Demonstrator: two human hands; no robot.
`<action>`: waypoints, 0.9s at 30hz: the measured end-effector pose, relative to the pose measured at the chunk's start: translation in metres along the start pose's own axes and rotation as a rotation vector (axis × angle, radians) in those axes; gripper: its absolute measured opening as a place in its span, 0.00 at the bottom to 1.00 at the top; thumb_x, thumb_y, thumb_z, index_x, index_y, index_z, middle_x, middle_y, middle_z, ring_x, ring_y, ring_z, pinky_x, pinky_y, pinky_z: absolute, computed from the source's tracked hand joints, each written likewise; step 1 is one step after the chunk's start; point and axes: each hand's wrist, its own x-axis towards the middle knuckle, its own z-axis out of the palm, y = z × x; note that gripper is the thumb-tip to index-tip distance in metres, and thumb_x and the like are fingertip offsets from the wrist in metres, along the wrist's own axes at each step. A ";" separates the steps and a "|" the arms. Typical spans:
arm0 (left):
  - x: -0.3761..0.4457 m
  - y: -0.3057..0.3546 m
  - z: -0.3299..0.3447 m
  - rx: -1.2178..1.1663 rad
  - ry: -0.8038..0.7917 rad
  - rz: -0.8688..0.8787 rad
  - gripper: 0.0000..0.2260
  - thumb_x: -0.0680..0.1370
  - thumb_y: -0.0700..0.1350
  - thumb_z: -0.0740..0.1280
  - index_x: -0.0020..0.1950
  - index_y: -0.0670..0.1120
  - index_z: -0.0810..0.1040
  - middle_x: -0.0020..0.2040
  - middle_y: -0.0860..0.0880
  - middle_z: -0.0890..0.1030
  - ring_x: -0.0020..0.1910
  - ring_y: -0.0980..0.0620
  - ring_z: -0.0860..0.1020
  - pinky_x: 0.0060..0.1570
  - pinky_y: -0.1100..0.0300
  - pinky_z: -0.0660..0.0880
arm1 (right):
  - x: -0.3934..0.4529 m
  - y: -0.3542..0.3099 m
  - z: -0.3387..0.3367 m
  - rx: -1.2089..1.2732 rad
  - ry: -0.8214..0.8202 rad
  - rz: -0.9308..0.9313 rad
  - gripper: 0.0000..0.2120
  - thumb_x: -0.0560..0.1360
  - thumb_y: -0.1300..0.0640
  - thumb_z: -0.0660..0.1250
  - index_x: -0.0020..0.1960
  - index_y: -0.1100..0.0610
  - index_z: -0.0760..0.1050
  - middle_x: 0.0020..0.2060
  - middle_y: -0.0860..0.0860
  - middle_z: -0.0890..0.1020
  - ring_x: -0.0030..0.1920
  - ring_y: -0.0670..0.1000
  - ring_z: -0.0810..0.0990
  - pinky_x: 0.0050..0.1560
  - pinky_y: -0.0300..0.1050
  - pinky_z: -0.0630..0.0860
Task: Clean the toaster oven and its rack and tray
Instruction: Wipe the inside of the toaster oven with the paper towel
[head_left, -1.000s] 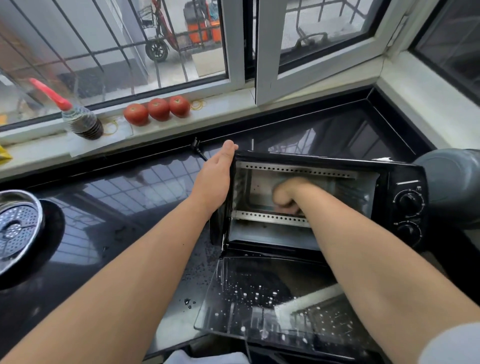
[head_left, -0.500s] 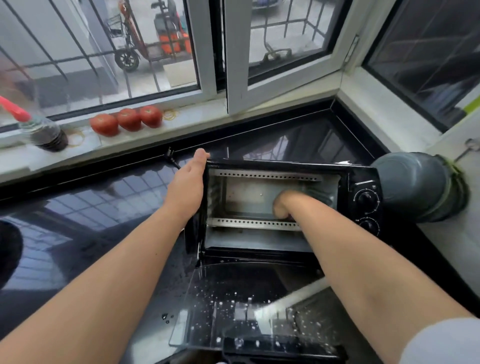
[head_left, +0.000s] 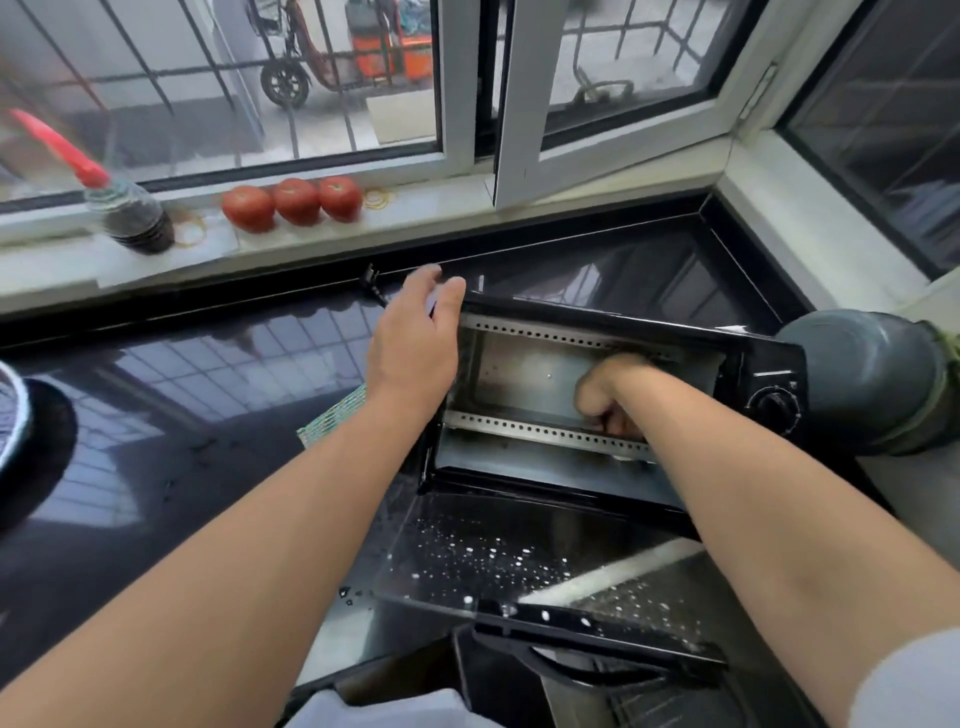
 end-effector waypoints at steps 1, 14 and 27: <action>-0.004 -0.002 0.001 0.061 0.041 0.118 0.16 0.86 0.53 0.60 0.72 0.50 0.75 0.69 0.49 0.76 0.64 0.49 0.76 0.61 0.56 0.72 | 0.003 0.000 0.002 0.023 -0.005 -0.020 0.09 0.77 0.62 0.61 0.50 0.66 0.77 0.39 0.61 0.80 0.35 0.57 0.78 0.39 0.46 0.77; 0.021 0.021 0.007 0.127 -0.087 0.040 0.09 0.87 0.53 0.55 0.61 0.58 0.74 0.40 0.53 0.78 0.42 0.46 0.79 0.47 0.46 0.79 | -0.007 0.005 0.013 0.094 0.075 -0.062 0.15 0.83 0.54 0.55 0.61 0.60 0.74 0.46 0.55 0.78 0.48 0.58 0.79 0.45 0.46 0.78; 0.027 0.024 0.010 0.063 -0.090 -0.030 0.08 0.86 0.55 0.57 0.60 0.61 0.75 0.42 0.51 0.79 0.39 0.52 0.78 0.36 0.60 0.71 | 0.033 0.001 0.009 0.508 -0.085 -0.209 0.12 0.80 0.62 0.60 0.62 0.66 0.73 0.33 0.57 0.79 0.25 0.50 0.75 0.28 0.41 0.73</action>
